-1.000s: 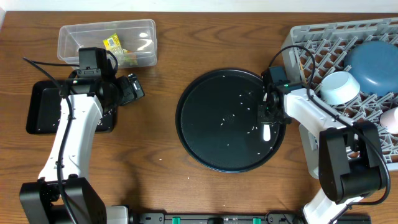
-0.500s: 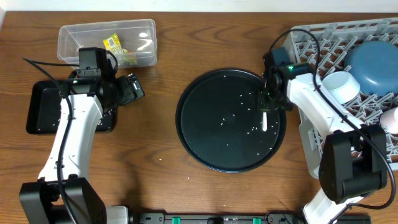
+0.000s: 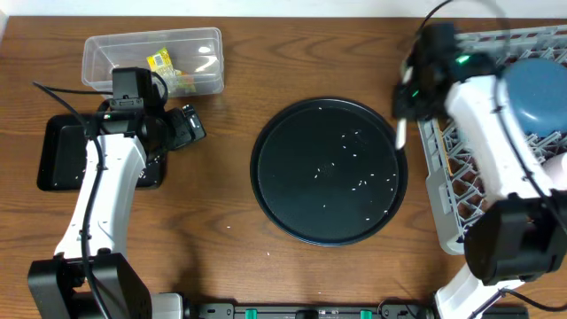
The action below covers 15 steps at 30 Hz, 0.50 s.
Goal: Sort waste into correct bins and load items into the dishwasher rack
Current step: 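Carry the knife to the dish rack and insert it upright, right gripper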
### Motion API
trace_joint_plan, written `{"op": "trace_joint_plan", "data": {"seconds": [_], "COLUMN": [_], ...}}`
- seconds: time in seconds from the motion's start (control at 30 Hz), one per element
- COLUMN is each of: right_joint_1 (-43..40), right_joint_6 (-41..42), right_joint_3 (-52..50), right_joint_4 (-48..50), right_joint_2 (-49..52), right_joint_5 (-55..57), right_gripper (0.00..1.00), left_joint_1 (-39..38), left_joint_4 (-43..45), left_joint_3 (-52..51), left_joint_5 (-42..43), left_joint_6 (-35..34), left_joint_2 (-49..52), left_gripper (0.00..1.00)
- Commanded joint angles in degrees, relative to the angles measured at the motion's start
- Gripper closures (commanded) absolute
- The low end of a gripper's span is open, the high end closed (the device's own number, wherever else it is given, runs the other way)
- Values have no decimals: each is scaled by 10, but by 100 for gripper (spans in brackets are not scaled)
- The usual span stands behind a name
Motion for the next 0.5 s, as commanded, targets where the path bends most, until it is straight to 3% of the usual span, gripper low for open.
{"op": "trace_joint_plan", "data": {"seconds": [0.0, 0.3, 0.47], "right_joint_1": [-38, -128, -137], "right_joint_6": [-70, -129, -189], "right_joint_3": [68, 88, 88], "right_joint_4": [-11, -12, 0], "right_joint_2": [-6, 1, 7], "right_joint_5": [12, 38, 6], "right_gripper": [99, 99, 99], "left_joint_1": [2, 2, 2], "left_joint_4": [-1, -1, -1], "left_joint_3": [0, 0, 0], "left_joint_5": [-8, -7, -7], "left_joint_6": [1, 1, 1], "left_joint_2": [2, 2, 2], "left_gripper": [2, 2, 2]}}
